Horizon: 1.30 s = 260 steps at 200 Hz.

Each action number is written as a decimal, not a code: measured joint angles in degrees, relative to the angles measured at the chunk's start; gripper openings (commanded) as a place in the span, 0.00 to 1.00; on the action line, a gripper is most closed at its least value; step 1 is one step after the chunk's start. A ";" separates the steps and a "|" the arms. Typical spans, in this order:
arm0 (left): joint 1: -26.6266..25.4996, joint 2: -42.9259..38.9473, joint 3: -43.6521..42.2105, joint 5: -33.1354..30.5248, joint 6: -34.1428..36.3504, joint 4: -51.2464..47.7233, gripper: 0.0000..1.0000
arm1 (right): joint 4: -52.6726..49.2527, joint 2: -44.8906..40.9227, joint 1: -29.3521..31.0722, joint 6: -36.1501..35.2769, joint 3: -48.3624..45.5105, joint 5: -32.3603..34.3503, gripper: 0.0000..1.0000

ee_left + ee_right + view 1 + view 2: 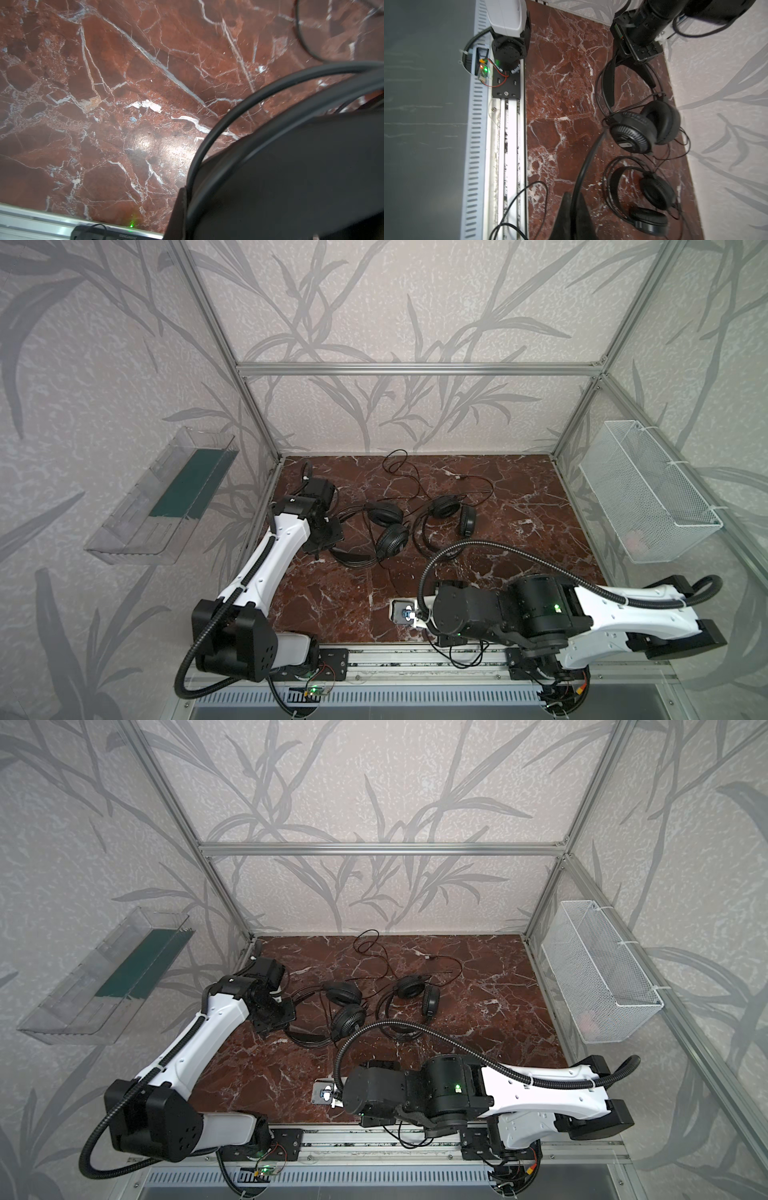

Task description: Wrap the headphones

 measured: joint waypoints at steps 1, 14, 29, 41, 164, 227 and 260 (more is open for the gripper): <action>-0.02 0.07 0.00 -0.04 0.02 0.00 0.00 | -0.31 0.13 0.00 -0.24 0.26 0.15 0.00; -0.61 1.25 0.00 -0.63 0.28 -0.26 0.00 | -2.64 1.14 0.00 -2.27 2.62 1.31 0.00; -0.81 1.77 -0.02 -1.11 0.35 -0.31 0.00 | -5.16 2.38 0.61 -4.61 5.53 2.47 0.00; -0.92 1.73 -0.02 -1.36 0.33 -0.28 0.00 | -6.51 3.28 1.95 -6.49 7.08 3.63 0.00; -13.14 -4.39 -7.56 -0.42 0.17 2.82 0.00 | 7.23 5.03 -3.61 -28.00 8.02 3.50 0.00; -17.57 -12.11 -9.03 3.54 1.55 2.84 0.00 | 9.75 5.05 -14.36 -28.55 8.98 -1.75 0.00; -18.25 -16.46 -9.70 6.23 3.23 2.71 0.00 | 10.12 5.70 -18.05 -28.11 9.57 -3.91 0.00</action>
